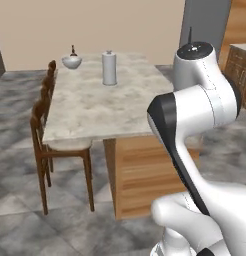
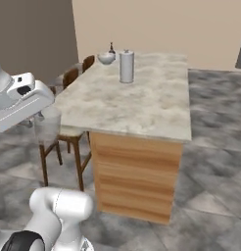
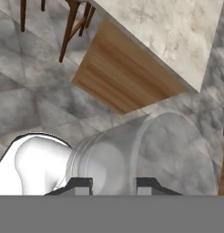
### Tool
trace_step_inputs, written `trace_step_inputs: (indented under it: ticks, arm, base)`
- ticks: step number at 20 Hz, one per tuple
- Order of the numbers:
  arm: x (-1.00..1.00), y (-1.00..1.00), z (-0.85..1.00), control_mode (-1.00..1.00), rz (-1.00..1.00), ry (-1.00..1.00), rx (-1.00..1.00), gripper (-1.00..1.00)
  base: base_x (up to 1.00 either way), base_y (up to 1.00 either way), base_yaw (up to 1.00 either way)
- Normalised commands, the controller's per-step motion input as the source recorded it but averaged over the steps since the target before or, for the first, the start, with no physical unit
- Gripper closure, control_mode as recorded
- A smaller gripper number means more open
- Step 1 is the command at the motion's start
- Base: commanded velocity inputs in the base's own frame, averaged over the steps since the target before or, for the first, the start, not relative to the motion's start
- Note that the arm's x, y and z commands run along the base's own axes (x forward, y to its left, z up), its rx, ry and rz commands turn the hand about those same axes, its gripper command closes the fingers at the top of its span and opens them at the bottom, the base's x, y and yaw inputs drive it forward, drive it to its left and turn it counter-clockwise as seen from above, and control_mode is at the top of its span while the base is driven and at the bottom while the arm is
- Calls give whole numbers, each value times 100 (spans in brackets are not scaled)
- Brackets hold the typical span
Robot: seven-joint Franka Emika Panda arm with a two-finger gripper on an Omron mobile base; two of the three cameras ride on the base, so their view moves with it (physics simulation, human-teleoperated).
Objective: There is a bowl on the dining counter. Grab a lemon wedge from the fridge and place it in the bowl. Then get the liquor bottle and glass cup from the cabinet and place them next to the bowl.
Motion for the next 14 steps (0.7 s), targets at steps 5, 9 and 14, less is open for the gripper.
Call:
trace_step_inputs:
  ticks: [5,9,14]
  arm:
    - [0,0,0,100,0,0,0,100]
    - [0,0,0,100,0,0,0,100]
    - [0,0,0,100,0,0,0,100]
  base:
    - [31,100,-6]
    - [36,100,-15]
    - [43,100,-22]
